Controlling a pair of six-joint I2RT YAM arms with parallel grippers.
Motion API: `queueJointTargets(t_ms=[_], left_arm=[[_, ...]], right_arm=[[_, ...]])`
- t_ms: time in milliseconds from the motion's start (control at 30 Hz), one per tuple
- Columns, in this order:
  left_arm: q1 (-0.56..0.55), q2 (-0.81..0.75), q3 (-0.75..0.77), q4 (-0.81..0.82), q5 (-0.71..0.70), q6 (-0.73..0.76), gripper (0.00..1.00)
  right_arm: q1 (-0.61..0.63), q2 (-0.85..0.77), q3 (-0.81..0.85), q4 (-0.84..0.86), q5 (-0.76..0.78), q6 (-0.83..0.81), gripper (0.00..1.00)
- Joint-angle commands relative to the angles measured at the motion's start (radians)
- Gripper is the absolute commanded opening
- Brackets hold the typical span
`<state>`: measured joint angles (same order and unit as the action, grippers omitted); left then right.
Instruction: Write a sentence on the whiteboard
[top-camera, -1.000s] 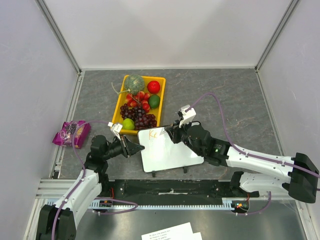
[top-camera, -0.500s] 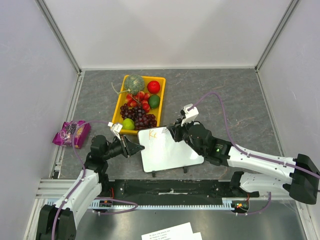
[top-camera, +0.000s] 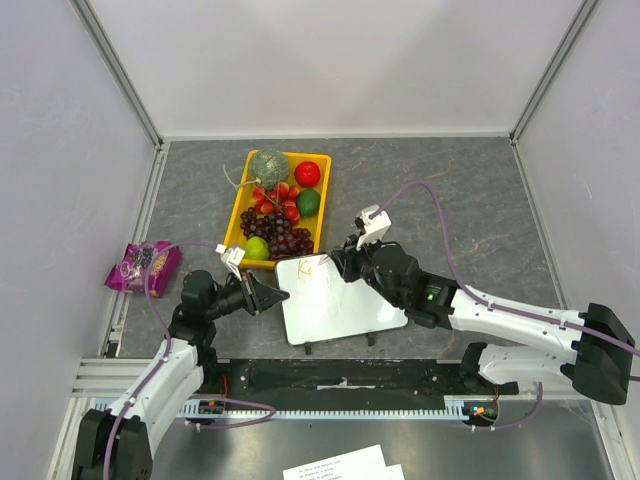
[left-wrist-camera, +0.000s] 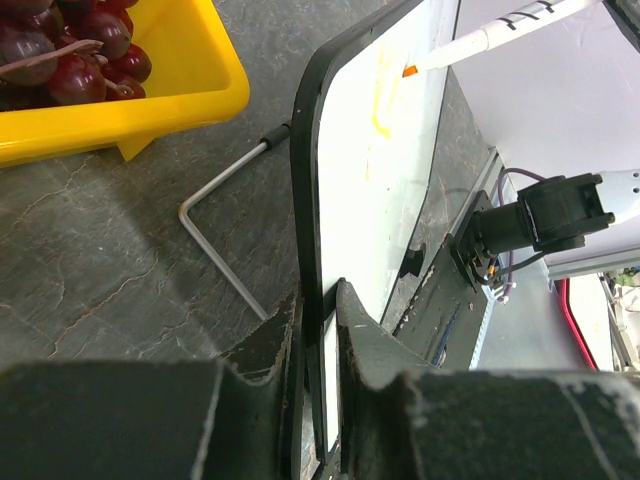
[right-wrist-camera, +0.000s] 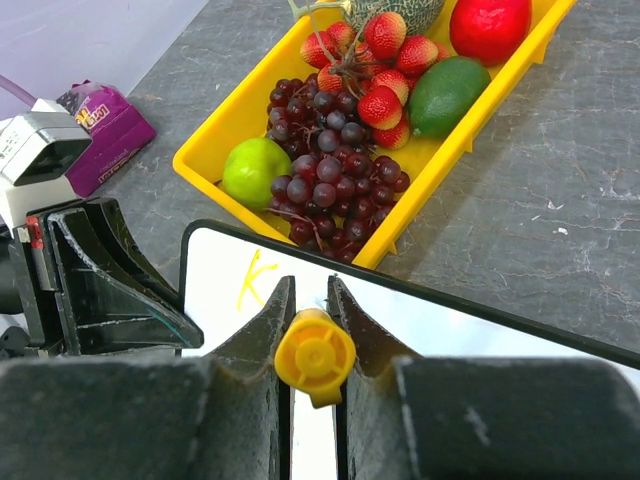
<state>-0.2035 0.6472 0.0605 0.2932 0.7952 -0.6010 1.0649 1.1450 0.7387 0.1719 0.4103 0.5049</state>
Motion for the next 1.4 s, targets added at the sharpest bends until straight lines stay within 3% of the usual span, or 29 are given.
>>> queueJointTargets(t_ms=[0, 767, 1367], left_arm=[[-0.001, -0.006, 0.005, 0.027, -0.008, 0.041, 0.02], [-0.001, -0.006, 0.005, 0.027, -0.008, 0.041, 0.02], [-0.001, -0.006, 0.005, 0.027, -0.010, 0.041, 0.02]], right_arm=[[-0.010, 0.013, 0.011, -0.025, -0.002, -0.009, 0.00], [-0.011, -0.056, -0.073, -0.057, 0.015, 0.015, 0.00], [-0.010, -0.160, -0.006, -0.068, -0.002, 0.037, 0.00]])
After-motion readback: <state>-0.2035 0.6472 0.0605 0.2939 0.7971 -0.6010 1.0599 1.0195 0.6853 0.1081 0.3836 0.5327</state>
